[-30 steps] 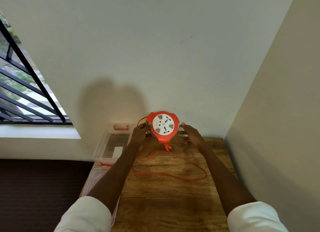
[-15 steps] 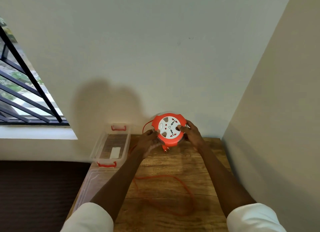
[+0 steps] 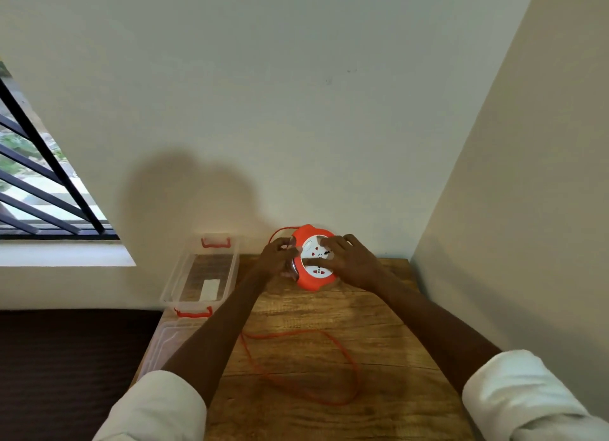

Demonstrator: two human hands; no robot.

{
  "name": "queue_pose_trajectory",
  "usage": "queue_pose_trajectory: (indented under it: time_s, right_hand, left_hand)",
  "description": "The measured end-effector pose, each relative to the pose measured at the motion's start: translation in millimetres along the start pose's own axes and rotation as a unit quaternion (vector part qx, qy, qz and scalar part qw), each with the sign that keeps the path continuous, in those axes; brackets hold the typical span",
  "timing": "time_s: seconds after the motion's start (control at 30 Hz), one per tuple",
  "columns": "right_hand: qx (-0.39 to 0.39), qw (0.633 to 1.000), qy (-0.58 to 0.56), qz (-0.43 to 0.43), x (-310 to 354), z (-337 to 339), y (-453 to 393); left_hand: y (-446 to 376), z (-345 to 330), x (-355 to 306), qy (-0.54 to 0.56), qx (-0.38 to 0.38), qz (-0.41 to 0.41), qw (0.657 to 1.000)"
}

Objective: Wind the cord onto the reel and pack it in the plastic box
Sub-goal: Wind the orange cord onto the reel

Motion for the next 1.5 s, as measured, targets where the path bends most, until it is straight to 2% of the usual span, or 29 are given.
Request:
queue_pose_trajectory:
  time_s: [0.13,0.3,0.37,0.47,0.57,0.63,0.7,0.73,0.77,0.83,0.87,0.9,0.93,1.07,1.13,1.27,1.37,1.43,1.5]
  right_hand:
    - [0.017,0.997,0.079,0.021,5,8,-3]
    - [0.025,0.993,0.114,0.002,4,-1,-7]
    - [0.007,0.995,0.085,-0.045,6,2,-12]
    - [0.027,0.988,0.002,-0.15,8,7,-18]
    - [0.024,0.944,-0.144,-0.297,11,8,-16]
    - [-0.012,0.873,-0.279,-0.399,15,6,-19]
    - [-0.04,0.772,-0.413,-0.482,17,-1,-21]
    - [-0.057,0.709,-0.481,-0.512,17,-6,-22]
    - [-0.077,0.631,-0.552,-0.54,17,-9,-22]
    - [-0.118,0.452,-0.678,-0.567,20,-14,-22]
    - [-0.13,0.398,-0.707,-0.57,22,-15,-22]
    - [-0.13,0.383,-0.714,-0.572,22,-17,-22]
    - [-0.128,0.385,-0.711,-0.574,22,-18,-21]
    - [-0.142,0.432,-0.688,-0.565,18,-22,-19]
    - [-0.151,0.475,-0.669,-0.552,12,-23,-18]
    - [-0.148,0.56,-0.605,-0.547,-2,-22,-12]
    - [-0.118,0.637,-0.537,-0.54,-13,-15,-5]
    - [-0.086,0.684,-0.494,-0.53,-19,-11,-1]
    - [-0.057,0.717,-0.47,-0.512,-23,-11,2]
  left_hand:
    - [1,-6,4,-0.031,0.013,0.006,0.999]
    - [2,-12,8,0.007,-0.004,-0.003,1.0]
    - [6,-17,11,0.047,-0.02,-0.007,0.999]
    - [10,-25,19,0.12,-0.056,-0.015,0.991]
    - [13,-36,29,0.14,-0.088,-0.03,0.986]
    - [15,-45,35,0.176,-0.098,-0.034,0.979]
    - [16,-53,41,0.189,-0.114,-0.035,0.975]
    - [16,-55,42,0.178,-0.121,-0.042,0.976]
    - [17,-57,42,0.167,-0.121,-0.051,0.977]
    - [19,-60,43,0.165,-0.117,-0.073,0.977]
    - [19,-60,45,0.169,-0.116,-0.079,0.976]
    - [20,-61,44,0.171,-0.117,-0.083,0.975]
    - [21,-61,45,0.166,-0.118,-0.085,0.975]
    - [16,-58,47,0.16,-0.09,-0.089,0.979]
    - [18,-57,43,0.153,-0.088,-0.093,0.98]
    - [21,-44,36,0.152,-0.15,-0.141,0.967]
    - [16,-25,33,0.081,-0.148,-0.2,0.965]
    - [15,-17,25,0.027,-0.161,-0.208,0.964]
    - [16,-11,16,0.023,-0.188,-0.197,0.962]
Point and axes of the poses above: each hand's wrist, its own y-axis away from the middle knuckle, its own z-axis out of the back of the hand, x = y × z, the point moved 2 cm from there along -y, towards the middle knuckle, and after that the axes turned 1 degree about z, right-handed, at the moved point
